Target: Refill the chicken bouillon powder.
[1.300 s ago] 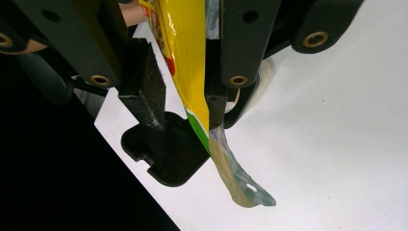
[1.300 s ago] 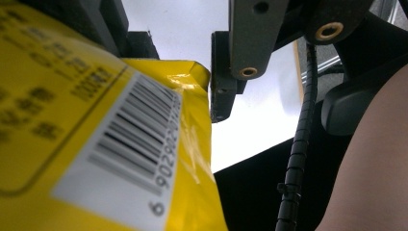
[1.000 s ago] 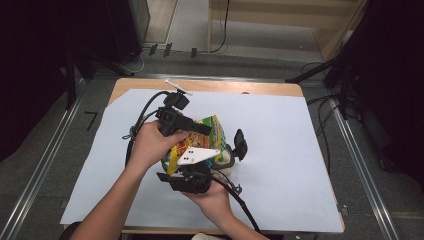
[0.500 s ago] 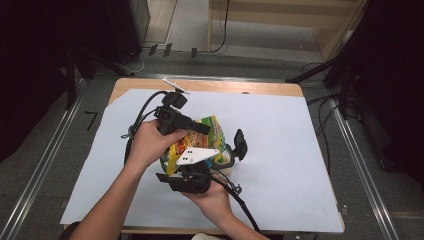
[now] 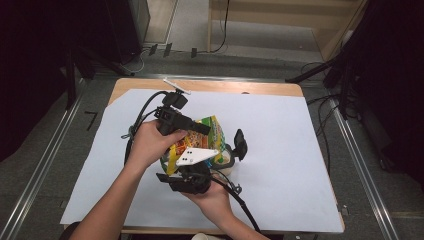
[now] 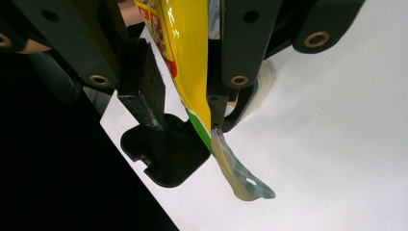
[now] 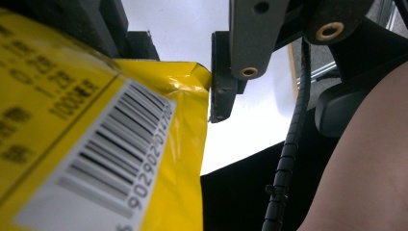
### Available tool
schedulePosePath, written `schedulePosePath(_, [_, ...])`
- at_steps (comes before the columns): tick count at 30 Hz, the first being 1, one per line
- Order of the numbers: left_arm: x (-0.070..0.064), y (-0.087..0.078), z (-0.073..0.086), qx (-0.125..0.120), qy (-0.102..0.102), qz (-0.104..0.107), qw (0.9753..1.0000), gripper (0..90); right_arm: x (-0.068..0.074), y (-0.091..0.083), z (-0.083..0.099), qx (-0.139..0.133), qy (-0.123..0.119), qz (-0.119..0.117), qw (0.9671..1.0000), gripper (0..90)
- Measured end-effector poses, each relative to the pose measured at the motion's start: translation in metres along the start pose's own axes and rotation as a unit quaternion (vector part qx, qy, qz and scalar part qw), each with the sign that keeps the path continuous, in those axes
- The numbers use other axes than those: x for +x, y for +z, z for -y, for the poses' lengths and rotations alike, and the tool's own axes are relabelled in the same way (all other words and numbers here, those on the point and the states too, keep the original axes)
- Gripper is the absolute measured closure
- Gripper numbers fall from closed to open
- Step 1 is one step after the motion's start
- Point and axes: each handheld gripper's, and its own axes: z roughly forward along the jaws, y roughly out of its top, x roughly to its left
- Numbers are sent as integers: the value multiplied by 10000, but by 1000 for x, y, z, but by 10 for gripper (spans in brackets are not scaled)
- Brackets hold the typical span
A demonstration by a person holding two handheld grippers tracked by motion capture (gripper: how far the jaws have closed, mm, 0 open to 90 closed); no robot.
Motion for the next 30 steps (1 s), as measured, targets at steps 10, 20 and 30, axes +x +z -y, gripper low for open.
schedulePosePath(10, [0,0,0,-13,28,4,10000,709,1,0,0,50,-136,88,9999,688])
schedulePosePath(20, [-1,-2,0,-91,108,0,9999,710,1,0,0,29,-183,118,9998,677])
schedulePosePath(30, [0,0,4,2,95,-11,10000,710,1,5,6,62,-149,33,9999,656])
